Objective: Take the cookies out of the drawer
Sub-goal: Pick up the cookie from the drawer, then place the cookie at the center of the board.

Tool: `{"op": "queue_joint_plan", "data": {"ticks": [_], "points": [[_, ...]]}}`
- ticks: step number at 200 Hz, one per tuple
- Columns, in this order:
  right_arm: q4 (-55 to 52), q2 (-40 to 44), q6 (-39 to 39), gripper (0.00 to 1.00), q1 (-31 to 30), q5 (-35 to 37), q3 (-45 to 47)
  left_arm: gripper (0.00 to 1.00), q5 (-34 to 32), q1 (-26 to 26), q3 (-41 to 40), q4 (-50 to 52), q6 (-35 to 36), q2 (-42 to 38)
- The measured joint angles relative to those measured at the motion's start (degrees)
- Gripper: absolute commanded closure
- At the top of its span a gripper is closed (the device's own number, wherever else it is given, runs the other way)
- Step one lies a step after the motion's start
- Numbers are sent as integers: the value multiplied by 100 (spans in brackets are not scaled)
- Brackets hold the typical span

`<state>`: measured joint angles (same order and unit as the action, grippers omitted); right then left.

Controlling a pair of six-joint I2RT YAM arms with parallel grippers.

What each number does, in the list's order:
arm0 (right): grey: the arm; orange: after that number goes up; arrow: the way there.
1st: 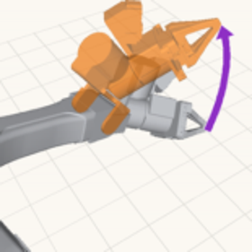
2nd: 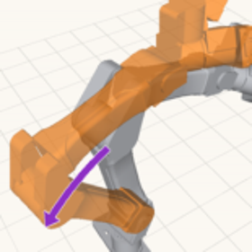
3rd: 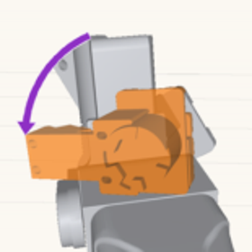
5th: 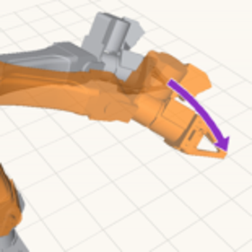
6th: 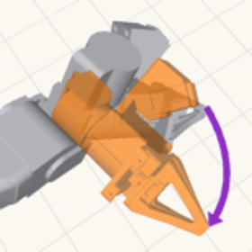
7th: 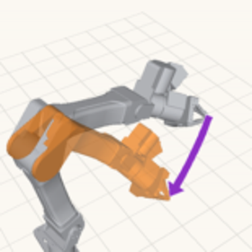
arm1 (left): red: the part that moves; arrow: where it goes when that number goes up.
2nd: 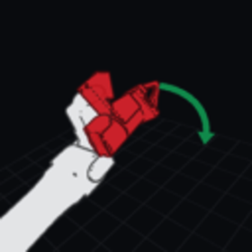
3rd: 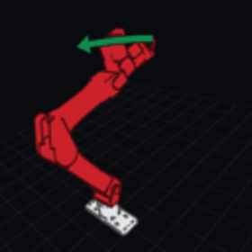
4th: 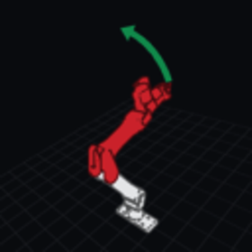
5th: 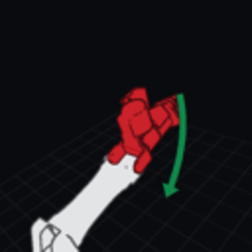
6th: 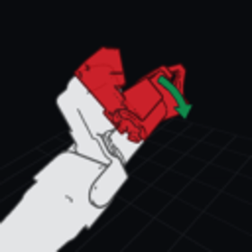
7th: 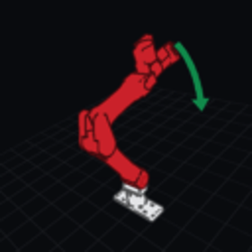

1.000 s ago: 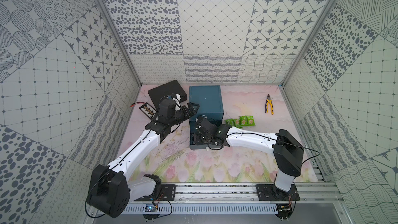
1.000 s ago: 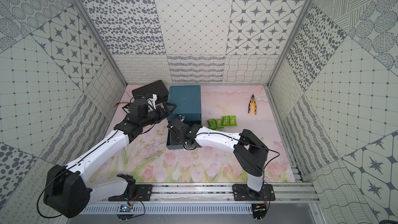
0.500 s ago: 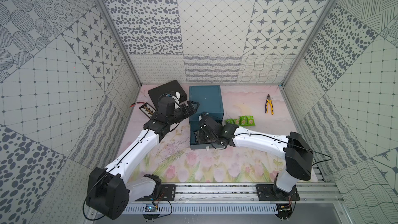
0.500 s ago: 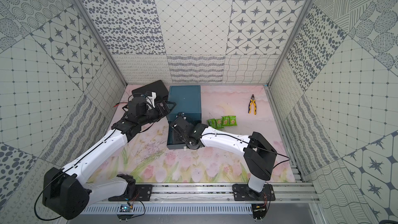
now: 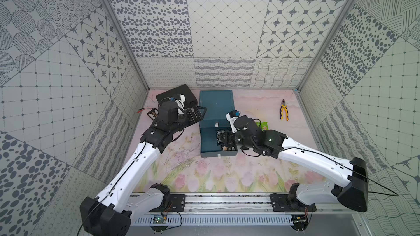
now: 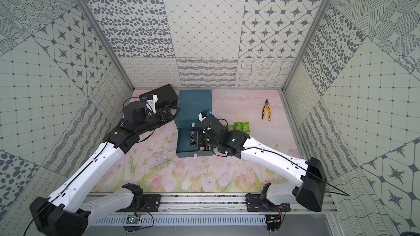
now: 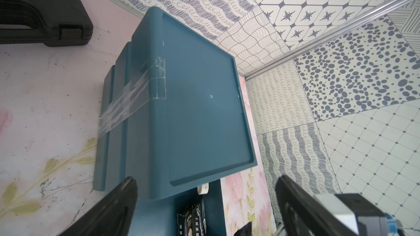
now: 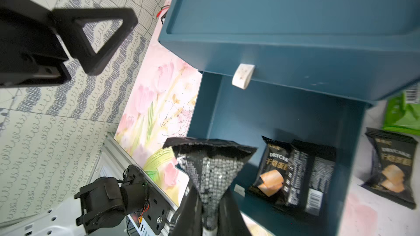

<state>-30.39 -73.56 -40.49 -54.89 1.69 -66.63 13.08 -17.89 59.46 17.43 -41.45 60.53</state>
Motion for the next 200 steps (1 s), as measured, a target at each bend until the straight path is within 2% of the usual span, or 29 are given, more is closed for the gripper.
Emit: {"op": "queue_joint_plan", "data": {"ticks": [38, 80, 136, 200], "points": [[-713, 734, 485, 88, 791, -140, 341, 1, -66, -98, 155, 785, 238, -334], [-1110, 1141, 883, 89, 1792, -306, 1270, 1, -79, -616, -94, 1130, 240, -682], [-890, 457, 1276, 90, 2559, -448, 1939, 1, -87, -1364, -588, 942, 68, -566], [-55, -595, 1425, 90, 2868, -529, 2050, 1, -199, -1578, -586, 710, 7, -332]]}}
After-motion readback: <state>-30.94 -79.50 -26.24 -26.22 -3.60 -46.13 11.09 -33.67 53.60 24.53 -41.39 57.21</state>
